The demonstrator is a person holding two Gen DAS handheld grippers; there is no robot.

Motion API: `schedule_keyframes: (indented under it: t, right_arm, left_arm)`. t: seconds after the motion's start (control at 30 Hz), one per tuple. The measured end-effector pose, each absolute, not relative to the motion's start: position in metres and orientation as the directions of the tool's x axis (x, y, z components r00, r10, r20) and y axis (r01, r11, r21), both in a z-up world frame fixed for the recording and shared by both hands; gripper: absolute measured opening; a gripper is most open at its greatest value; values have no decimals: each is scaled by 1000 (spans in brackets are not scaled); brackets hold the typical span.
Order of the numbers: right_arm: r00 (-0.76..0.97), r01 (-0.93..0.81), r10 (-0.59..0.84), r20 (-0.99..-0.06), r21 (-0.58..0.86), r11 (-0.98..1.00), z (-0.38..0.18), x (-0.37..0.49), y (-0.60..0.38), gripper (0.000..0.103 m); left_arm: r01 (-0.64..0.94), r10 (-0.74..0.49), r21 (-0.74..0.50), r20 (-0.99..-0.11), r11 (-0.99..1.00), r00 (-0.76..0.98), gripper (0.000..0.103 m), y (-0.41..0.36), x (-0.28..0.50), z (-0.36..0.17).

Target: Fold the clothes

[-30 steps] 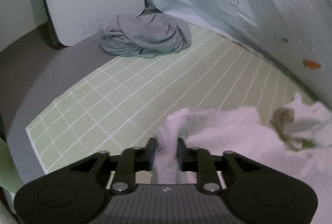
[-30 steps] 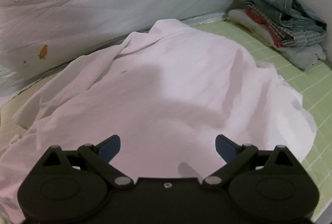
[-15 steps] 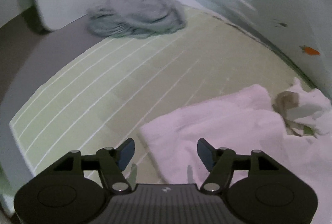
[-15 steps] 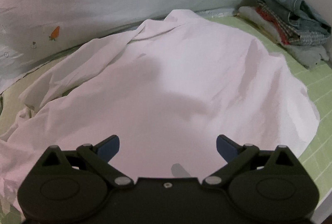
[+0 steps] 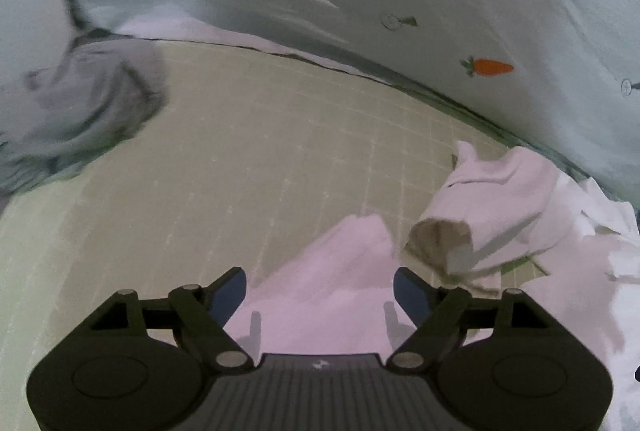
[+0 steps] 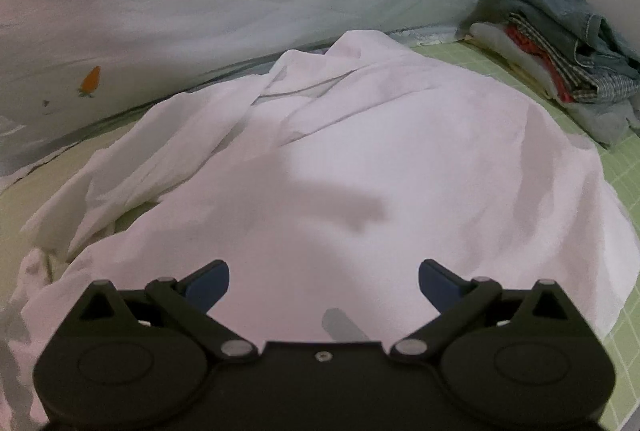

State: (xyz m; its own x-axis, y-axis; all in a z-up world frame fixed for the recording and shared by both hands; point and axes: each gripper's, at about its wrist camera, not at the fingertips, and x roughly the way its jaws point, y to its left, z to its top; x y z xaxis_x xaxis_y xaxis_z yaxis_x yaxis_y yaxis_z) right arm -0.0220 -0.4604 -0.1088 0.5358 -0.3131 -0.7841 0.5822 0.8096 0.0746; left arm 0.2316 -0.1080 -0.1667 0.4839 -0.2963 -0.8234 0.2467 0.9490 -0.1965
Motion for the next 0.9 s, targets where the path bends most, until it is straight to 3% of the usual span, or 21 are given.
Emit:
schedule_keyframes:
  t: [0.3,0.33,0.37,0.4,0.43,0.53,0.77,0.87,0.9]
  right_arm:
    - [439,578,-341,-831,-29,815,-122,5,-449,102]
    - [433,574,-341,-835,-37,818,-124,7,-446,102]
    - [428,569,-340,-837,-42,821,-125,10,-444,102]
    - [423,565,-339,-840,-48,824,-125,12,-441,102]
    - [422,560,-337,-842,-50,827,-126,14,-439,102]
    - [431,543,-326,-841,-47,838,-124,18,-431,102]
    - [482,510,-308,-820,-22,860,-117,11,-424,102]
    - [505,529,-291,-813,25,848,-113,1,-430,102]
    - [515,536,-287,-808,42,843,-111,-3,-432,102]
  left_arm:
    - [344,-339,-216,-872,914,353,80,-143,274,-216]
    - [354,-338,-204,-864,913,373,63,-143,272,-216]
    - [363,-323,-177,-860,915,394,52,-144,269,-215]
    - [357,-312,-164,-857,920,411,32,-142,267,-214]
    - [347,-302,-155,-853,925,425,21,-139,266,-213]
    - [263,-251,-129,-823,956,509,16,-114,264,-197]
    - [-49,-136,-208,-781,977,610,19,-19,271,-168]
    - [-80,-95,-181,-784,980,614,36,-8,262,-163]
    - [-87,-90,-182,-782,979,616,48,-6,257,-160]
